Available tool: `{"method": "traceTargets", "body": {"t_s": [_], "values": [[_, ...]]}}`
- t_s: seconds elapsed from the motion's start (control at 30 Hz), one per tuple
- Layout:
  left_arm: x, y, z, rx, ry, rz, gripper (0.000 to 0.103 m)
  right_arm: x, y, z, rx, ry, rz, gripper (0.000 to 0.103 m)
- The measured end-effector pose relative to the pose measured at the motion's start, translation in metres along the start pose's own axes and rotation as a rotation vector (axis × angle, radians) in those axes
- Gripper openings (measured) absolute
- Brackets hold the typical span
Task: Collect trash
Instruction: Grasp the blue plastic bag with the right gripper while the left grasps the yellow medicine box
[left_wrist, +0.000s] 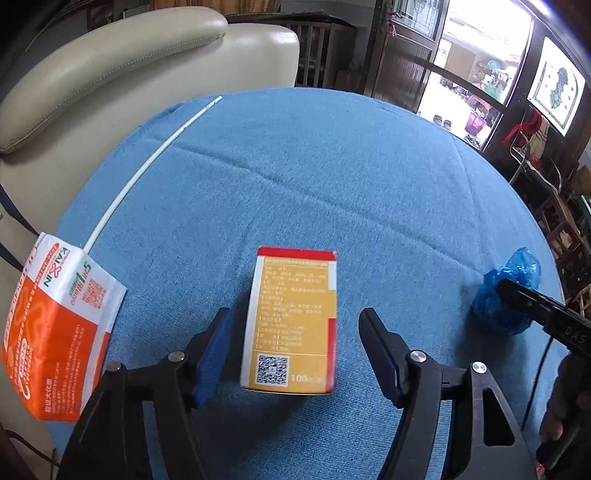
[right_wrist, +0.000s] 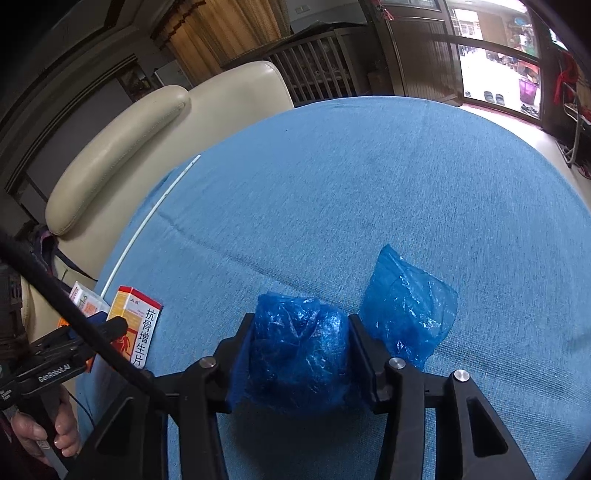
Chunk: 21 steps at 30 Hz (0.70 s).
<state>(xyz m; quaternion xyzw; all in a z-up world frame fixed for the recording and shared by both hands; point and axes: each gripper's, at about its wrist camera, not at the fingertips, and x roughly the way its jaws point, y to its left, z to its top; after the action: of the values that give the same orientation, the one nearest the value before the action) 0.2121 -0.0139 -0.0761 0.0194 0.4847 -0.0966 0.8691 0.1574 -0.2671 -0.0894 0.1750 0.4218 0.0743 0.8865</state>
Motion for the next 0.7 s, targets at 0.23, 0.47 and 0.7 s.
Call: {"method": "traceTargets", "body": {"t_s": [0.23, 0.47, 0.7], "values": [[-0.005, 0.006, -0.009, -0.025, -0.018, -0.017, 0.05, -0.013, 0.001, -0.018, 0.009, 0.012, 0.034, 0.046], [-0.032, -0.003, -0.02, 0.008, -0.081, -0.026, 0.05, -0.03, 0.012, -0.042, -0.019, 0.01, 0.062, 0.044], [-0.052, -0.012, -0.036, 0.018, -0.091, -0.022, 0.05, -0.048, 0.017, -0.055, -0.028, -0.002, 0.068, 0.044]]}}
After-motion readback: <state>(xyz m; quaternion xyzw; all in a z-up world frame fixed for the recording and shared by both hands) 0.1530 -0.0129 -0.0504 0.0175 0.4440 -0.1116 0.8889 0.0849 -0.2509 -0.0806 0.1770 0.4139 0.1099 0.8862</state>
